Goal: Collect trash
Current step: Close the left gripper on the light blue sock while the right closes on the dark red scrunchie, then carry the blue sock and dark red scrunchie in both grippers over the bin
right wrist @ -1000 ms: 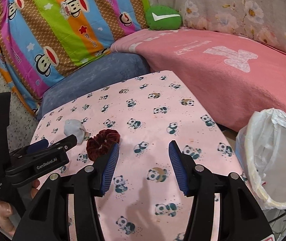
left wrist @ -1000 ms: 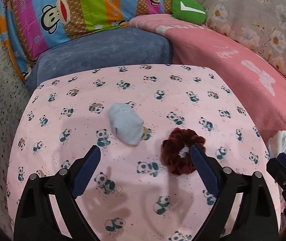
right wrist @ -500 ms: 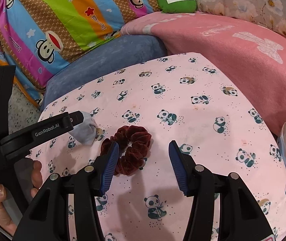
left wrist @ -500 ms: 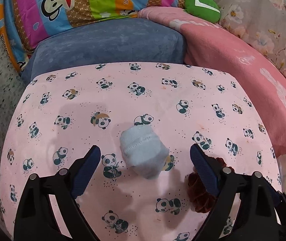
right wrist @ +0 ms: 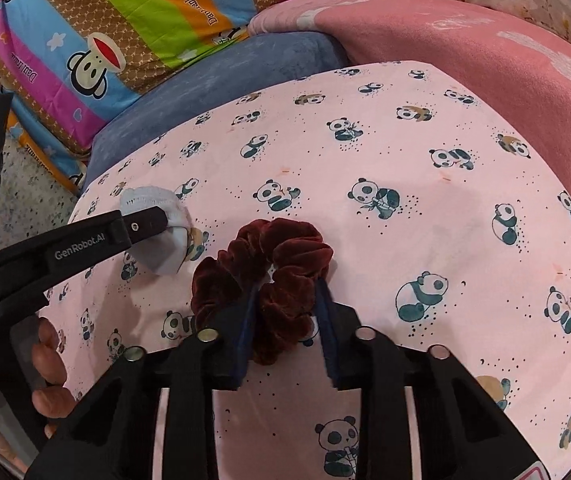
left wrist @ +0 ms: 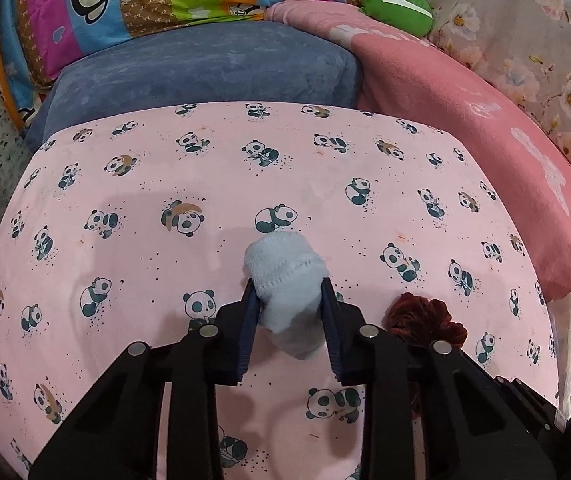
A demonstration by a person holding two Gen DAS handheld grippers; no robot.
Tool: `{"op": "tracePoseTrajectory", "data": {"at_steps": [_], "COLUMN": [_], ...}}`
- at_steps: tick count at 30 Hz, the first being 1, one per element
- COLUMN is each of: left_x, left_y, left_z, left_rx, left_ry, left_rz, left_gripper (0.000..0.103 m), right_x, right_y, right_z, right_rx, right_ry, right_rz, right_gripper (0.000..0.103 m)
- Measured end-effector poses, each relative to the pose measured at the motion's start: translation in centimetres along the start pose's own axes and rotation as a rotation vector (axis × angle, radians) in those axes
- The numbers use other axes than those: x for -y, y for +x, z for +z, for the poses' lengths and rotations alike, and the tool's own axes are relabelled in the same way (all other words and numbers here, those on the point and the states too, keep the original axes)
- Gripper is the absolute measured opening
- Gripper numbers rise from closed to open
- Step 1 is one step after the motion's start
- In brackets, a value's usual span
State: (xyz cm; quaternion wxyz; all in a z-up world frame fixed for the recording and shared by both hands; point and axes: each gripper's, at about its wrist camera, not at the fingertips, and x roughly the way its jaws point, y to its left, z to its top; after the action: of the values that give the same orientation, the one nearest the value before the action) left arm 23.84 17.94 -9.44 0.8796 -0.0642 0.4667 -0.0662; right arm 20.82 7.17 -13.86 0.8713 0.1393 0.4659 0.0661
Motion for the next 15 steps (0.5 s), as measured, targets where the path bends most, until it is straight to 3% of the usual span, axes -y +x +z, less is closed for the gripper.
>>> {"op": "tracePoseTrajectory", "data": {"at_steps": [7, 15], "left_x": [1.6, 5.3], "left_y": [-2.8, -6.0], "left_z": [-0.7, -1.7], "left_rx": [0.039, 0.069], "left_ry": [0.016, 0.066], "left_rz": [-0.022, -0.058], "left_gripper": [0.028, 0.028], "right_x": [0.7, 2.5], "right_y": [-2.1, -8.1], "right_z": [-0.9, -2.0], "right_rx": [0.048, 0.156], "right_ry": [0.015, 0.029], "right_rz": [0.015, 0.001], "right_gripper": [0.018, 0.018]}}
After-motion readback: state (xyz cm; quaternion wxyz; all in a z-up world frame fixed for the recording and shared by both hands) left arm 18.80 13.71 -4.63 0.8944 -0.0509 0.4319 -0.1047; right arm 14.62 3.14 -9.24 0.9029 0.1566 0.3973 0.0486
